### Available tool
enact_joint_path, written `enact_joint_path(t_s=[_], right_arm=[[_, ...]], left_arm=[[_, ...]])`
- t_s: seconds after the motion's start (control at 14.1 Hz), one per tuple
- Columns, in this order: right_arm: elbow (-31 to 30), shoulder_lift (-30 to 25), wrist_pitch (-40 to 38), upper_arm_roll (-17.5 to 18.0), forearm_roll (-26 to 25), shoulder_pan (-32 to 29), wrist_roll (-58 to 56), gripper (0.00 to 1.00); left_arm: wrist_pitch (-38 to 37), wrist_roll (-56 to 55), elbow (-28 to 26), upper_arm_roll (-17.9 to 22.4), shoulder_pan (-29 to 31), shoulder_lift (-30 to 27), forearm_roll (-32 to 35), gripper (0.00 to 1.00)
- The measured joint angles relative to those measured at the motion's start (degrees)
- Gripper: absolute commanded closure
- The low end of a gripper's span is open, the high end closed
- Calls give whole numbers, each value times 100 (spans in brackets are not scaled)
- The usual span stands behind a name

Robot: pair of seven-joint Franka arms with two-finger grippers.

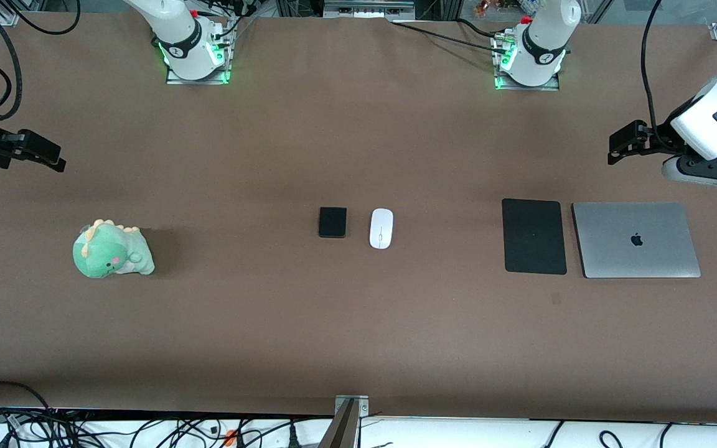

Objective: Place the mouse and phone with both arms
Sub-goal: 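Move the left gripper toward the white mouse, then lower the left gripper and grasp the white mouse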

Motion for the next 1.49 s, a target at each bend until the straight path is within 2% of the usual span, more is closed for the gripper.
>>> enact_joint_path(t_s=[0.36, 1.0, 1.21, 1.49], right_arm=[[0, 0, 6, 0, 0, 0, 0, 0], [0, 0, 32, 2, 0, 3, 0, 0], [0, 0, 48, 10, 0, 9, 0, 0], [1, 0, 55, 11, 0, 10, 0, 0]], left_arm=[[-4, 2, -2, -17, -348, 140, 0, 0], [-54, -15, -29, -51, -1317, 844, 0, 0], [484, -266, -76, -90, -1691, 1303, -8, 0], [1663, -1349, -114, -124, -2280, 2001, -10, 0]])
